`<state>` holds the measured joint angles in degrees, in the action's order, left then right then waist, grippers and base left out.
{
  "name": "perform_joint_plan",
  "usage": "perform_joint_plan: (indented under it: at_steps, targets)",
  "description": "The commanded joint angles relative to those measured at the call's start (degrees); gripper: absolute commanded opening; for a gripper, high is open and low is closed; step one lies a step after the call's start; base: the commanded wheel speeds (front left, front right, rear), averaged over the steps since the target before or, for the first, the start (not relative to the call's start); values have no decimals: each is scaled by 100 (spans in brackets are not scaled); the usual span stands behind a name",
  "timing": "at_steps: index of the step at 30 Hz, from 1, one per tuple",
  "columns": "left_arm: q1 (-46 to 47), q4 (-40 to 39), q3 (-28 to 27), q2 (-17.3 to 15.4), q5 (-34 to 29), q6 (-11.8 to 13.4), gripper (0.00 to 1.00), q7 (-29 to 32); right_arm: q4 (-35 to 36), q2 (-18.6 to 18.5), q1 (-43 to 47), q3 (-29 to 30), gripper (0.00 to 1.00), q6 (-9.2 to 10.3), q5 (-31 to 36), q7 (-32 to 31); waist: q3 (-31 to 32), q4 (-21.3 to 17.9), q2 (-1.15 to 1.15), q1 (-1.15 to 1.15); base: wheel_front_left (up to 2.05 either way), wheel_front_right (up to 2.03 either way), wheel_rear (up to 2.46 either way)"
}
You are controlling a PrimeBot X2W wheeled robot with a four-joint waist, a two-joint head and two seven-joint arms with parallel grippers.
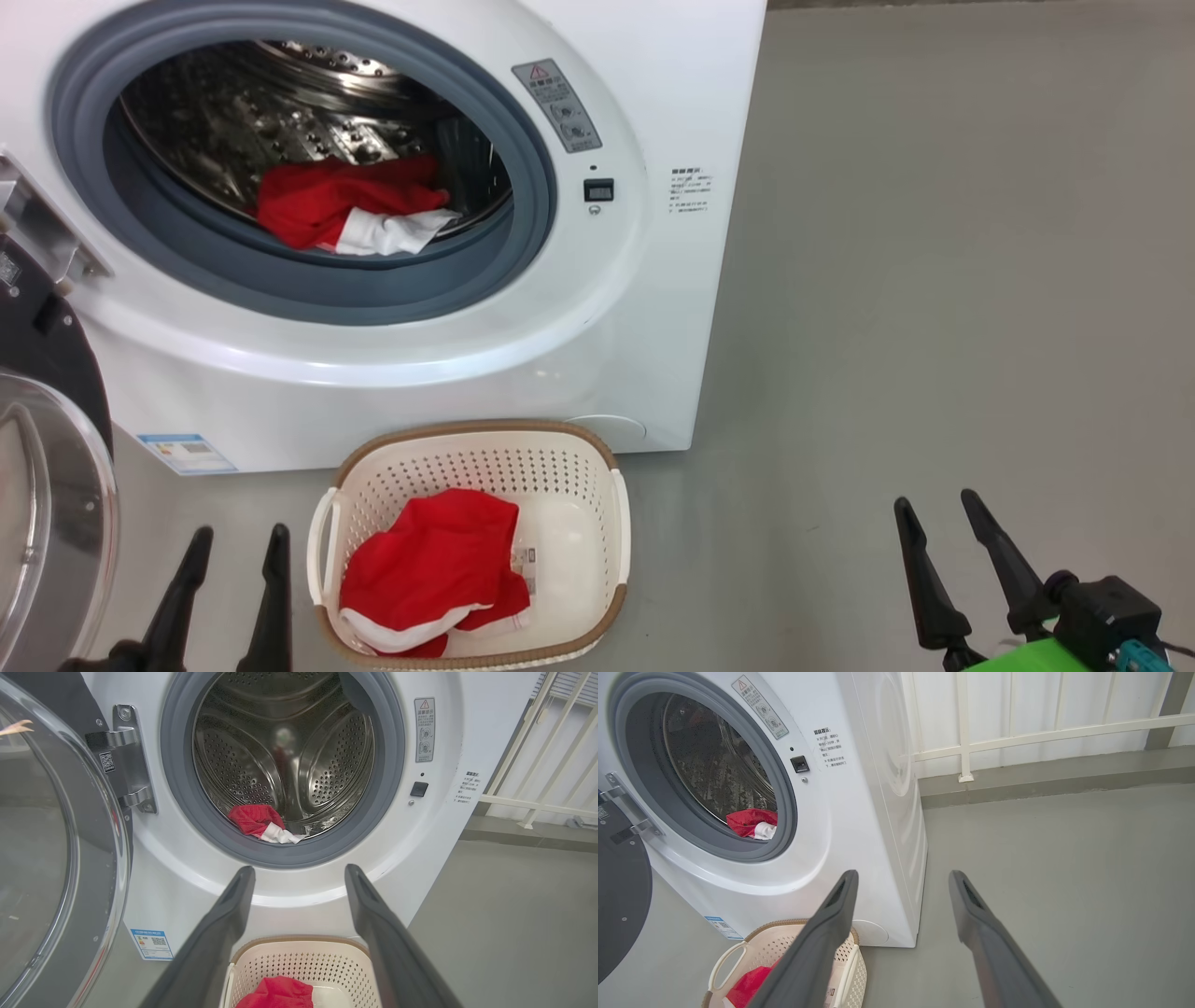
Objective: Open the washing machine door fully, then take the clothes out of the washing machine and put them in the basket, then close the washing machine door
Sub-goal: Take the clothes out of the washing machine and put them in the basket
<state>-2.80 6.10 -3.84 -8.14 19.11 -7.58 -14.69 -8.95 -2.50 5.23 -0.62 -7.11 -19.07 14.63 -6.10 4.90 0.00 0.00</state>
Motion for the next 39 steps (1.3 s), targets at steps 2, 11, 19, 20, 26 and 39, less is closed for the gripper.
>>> perform_joint_plan:
  at_steps: [2, 11, 19, 20, 26, 39]
  targets:
    - [-42, -200, -263, -32, -64, 9, 100, -31, 176, -38, 38, -90, 100, -37, 4, 37, 58, -30, 0, 0, 0, 0, 0]
    - [-143, -281, -326, 56, -82, 9, 100, -31, 218, -38, 74, -68, 100, -37, 15, 37, 40, -61, 0, 0, 0, 0, 0]
    - [-112, -284, -299, 50, -82, 9, 100, -31, 231, -38, 42, -88, 100, -37, 20, 37, -6, -70, 0, 0, 0, 0, 0]
    - [-65, -271, -277, 48, -79, 9, 100, -31, 235, -38, 20, -97, 100, -37, 13, 37, -54, -71, 0, 0, 0, 0, 0]
    - [329, -46, -155, -43, -61, 9, 100, -31, 252, -38, -154, -172, 100, -37, 0, 37, -320, -120, 0, 0, 0, 0, 0]
    - [2564, 1233, 37, -759, -367, 9, 100, -31, 433, -38, -854, -348, 100, -37, -59, 37, -1614, -451, 0, 0, 0, 0, 0]
